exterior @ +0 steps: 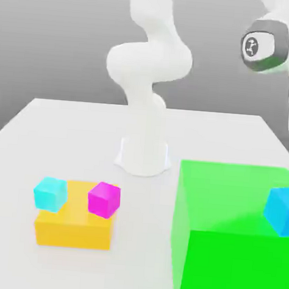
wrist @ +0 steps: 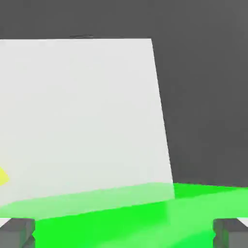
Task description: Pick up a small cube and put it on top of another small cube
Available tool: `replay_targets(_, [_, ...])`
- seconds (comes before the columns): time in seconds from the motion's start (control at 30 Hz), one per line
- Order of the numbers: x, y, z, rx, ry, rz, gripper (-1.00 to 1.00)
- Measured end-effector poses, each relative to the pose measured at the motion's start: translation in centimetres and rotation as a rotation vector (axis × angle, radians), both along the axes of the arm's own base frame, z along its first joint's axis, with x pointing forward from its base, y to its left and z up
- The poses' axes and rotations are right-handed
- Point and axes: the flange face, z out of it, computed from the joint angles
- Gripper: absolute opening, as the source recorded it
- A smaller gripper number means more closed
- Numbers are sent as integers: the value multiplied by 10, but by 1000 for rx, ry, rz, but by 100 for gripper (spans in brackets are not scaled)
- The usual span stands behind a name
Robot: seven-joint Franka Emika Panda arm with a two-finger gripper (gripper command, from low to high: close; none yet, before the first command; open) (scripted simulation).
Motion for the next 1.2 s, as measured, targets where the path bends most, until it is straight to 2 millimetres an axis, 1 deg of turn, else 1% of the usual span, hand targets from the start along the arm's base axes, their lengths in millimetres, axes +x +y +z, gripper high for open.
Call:
replay_targets(0.1, [-37,25,-50,-69,32,217,0])
replay_targets(0.17, [-59,33,-82,-113,52,351,0])
replay_targets(0.2, [-71,31,-101,-146,76,390,0])
replay_targets(0.27, [-81,28,-130,-174,98,418,0])
replay_targets(0.4, [-84,27,-178,-182,105,427,0])
replay_targets(0.43, [-85,26,-185,-182,105,428,-100])
replay_targets(0.6, [-85,26,-185,-184,107,428,-100])
replay_targets(0.63, [-85,26,-189,-184,107,427,-100])
replay_targets(0.7, [-85,26,-178,-184,106,427,-100])
replay_targets(0.83, [-85,26,-135,-185,107,427,-100])
replay_targets(0.87, [-84,32,-120,-173,97,438,-100])
replay_targets(0.93, [-82,63,-74,-110,49,500,-100])
replay_targets(0.97, [-85,79,-49,-76,25,542,-100])
replay_targets(1.0, [-75,79,-28,-54,6,545,-100])
replay_targets(1.03, [-66,71,-12,-45,-7,544,-100])
replay_targets(1.07, [-47,53,1,-41,-17,518,-100])
replay_targets(1.1, [-28,31,13,-40,-24,483,-100])
replay_targets(1.13, [-16,12,24,-40,-31,464,-100])
replay_targets(1.2, [3,-29,36,-51,-33,416,-100])
